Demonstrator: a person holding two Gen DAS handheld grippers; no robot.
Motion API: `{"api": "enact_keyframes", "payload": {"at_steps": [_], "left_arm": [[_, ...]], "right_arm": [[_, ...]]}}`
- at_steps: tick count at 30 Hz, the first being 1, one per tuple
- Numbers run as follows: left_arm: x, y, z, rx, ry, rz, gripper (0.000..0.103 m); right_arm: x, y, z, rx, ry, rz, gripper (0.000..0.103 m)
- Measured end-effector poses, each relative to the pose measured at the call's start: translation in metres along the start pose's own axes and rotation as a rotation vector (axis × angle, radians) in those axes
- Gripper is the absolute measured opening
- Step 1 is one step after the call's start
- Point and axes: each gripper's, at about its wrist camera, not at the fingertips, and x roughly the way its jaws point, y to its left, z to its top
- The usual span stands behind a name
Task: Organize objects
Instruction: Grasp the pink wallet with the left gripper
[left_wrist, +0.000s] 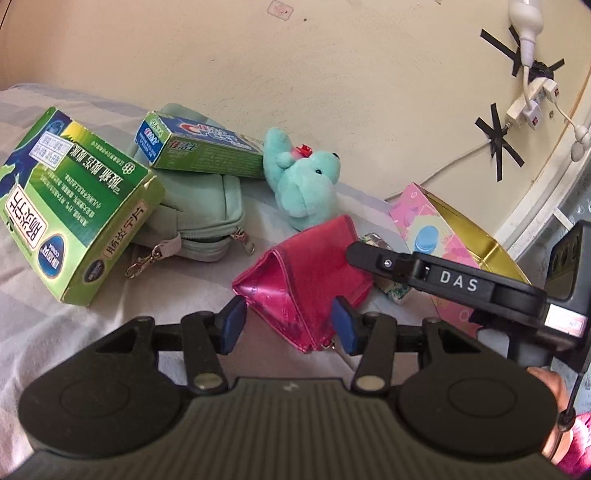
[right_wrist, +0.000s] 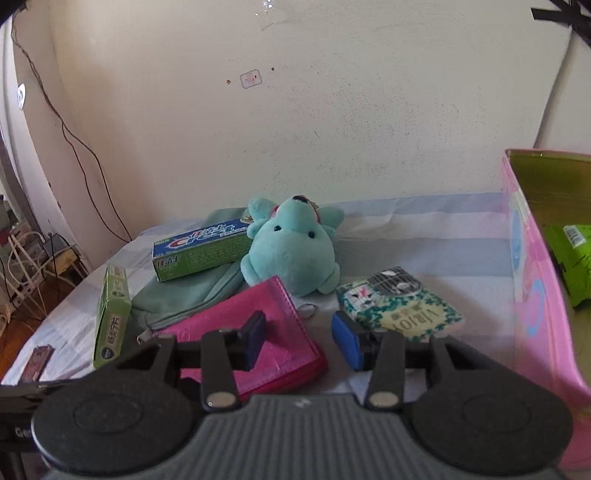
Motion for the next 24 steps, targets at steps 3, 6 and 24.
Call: {"api": "enact_keyframes", "payload": {"at_steps": [3, 6, 24], "left_arm": [[0.0, 0.008, 0.003, -0.046, -0.011, -0.014, 0.052], [-0.003, 0.011, 0.005, -0.068, -0.031, -0.033, 0.052], [-0.016, -0.011, -0.016, 0.042, 0.093, -0.177, 0.027]], "right_arm": [[0.006, -0.013, -0.001, 0.093, 0.032, 0.092, 0.043], [0.005, -0.009, -0.003, 0.065, 0.019, 0.092, 0.043], [-0.056, 0.01, -0.041, -0.05, 0.042, 0.041, 0.026]]}}
